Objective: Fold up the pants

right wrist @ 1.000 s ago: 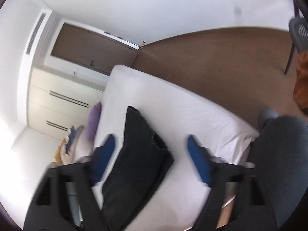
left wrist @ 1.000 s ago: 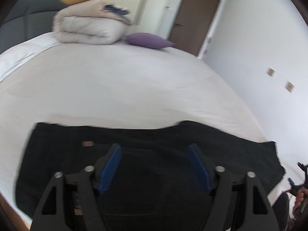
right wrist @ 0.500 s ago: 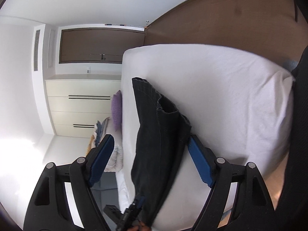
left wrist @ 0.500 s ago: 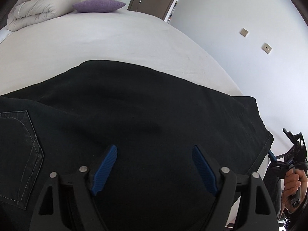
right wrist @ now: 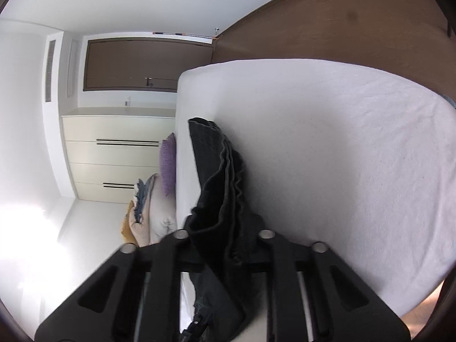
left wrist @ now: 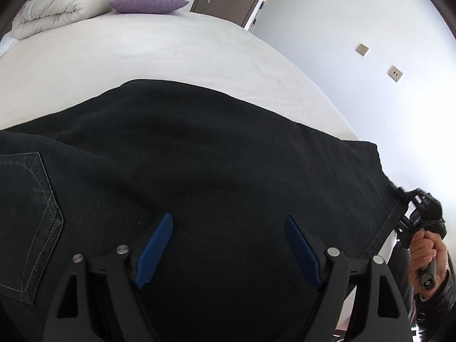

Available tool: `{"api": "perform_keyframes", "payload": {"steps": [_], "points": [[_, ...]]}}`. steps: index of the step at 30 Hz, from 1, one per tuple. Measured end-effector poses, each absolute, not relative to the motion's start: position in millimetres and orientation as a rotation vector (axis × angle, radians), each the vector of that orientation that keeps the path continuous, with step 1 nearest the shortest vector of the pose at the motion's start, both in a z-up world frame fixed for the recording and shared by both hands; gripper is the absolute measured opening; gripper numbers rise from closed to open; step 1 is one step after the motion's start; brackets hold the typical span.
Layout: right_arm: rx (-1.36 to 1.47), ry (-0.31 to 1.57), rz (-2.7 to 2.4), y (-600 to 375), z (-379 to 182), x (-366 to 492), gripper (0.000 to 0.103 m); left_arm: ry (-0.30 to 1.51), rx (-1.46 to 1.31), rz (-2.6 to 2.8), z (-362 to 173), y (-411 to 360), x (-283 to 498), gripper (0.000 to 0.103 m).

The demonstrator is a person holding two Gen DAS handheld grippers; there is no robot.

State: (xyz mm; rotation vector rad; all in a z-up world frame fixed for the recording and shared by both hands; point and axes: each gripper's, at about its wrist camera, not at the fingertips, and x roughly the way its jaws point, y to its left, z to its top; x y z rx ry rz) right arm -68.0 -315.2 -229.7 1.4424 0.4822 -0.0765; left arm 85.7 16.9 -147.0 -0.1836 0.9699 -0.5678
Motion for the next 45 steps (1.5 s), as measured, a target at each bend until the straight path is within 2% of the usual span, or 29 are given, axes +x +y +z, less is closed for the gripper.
{"api": "perform_keyframes", "payload": {"steps": [10, 17, 19, 21, 24, 32, 34, 36, 37, 39, 40, 41, 45], "points": [[1.258, 0.54, -0.145, -314, -198, -82, 0.007, 0.96, -0.239, -0.577, -143, 27, 86, 0.082], [0.743, 0.616, -0.031, -223, -118, -50, 0.007, 0.966, -0.444, -0.581, -134, 51, 92, 0.083], [0.518, 0.664, 0.039, -169, -105, -36, 0.007, 0.95, -0.515, -0.612, -126, 52, 92, 0.089], [0.293, 0.707, 0.079, -116, -109, -28, 0.007, 0.949, -0.605, -0.653, -122, 52, 95, 0.099], [0.136, 0.779, 0.163, -64, -130, -25, 0.007, 0.983, -0.689, -0.703, -121, 42, 104, 0.101], [0.073, 0.809, 0.19, -50, -145, -41, 0.007, 1.134, -0.652, -0.741, -130, -11, 129, 0.1], [0.059, 0.806, 0.187, -48, -144, -39, 0.007, 1.178, -0.62, -0.747, -135, -21, 135, 0.095], [0.035, 0.801, 0.19, -43, -145, -44, 0.007, 1.216, -0.607, -0.754, -139, -30, 140, 0.065], [0.023, 0.798, 0.193, -40, -144, -45, 0.007, 1.233, -0.606, -0.763, -142, -30, 142, 0.055], [0.004, 0.794, 0.2, -34, -142, -51, 0.007, 1.248, -0.583, -0.764, -142, -32, 144, 0.018], [0.002, 0.794, 0.201, -32, -143, -53, 0.007, 1.25, -0.569, -0.758, -142, -33, 144, 0.009], [0.006, 0.797, 0.203, -31, -143, -54, 0.007, 1.252, -0.563, -0.751, -142, -32, 145, 0.005], [0.002, 0.801, 0.222, -23, -137, -70, 0.007, 1.261, -0.553, -0.749, -144, -25, 144, 0.006]]}}
